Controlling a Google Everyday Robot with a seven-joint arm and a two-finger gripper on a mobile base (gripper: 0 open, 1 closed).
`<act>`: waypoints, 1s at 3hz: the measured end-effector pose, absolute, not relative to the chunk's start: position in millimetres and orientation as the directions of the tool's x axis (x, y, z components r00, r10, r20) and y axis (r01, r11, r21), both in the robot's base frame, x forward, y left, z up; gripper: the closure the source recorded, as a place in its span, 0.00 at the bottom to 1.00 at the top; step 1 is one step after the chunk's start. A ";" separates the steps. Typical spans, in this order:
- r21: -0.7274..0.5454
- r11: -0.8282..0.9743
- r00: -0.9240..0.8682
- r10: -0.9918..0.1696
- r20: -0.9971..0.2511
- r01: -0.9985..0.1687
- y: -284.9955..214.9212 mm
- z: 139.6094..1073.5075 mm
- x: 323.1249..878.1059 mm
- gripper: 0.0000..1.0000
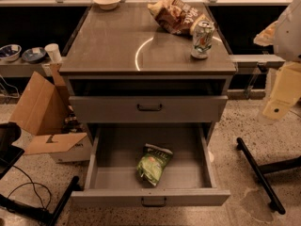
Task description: Pick green jalapeno chip bag from middle drawer and place on counter
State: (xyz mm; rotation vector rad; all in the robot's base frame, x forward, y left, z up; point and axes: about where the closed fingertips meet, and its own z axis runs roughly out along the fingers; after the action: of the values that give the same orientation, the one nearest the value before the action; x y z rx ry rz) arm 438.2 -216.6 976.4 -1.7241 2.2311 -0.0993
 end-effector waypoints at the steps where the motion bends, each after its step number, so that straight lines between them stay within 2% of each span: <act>1: -0.247 0.270 -0.221 -0.953 -0.207 -0.931 -216.6 976.5 438.2 0.00; 2: -0.244 0.281 -0.242 -0.954 -0.178 -0.928 -213.3 961.2 438.4 0.00; 3: -0.248 0.314 -0.295 -0.949 -0.111 -0.916 -214.0 907.5 439.3 0.00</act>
Offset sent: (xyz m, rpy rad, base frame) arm -0.0001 0.0152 -0.0809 -0.1381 0.0773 -0.0983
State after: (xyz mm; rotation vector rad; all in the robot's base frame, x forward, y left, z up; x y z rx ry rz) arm 439.3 -214.0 907.5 -1.7010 2.3445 -0.2003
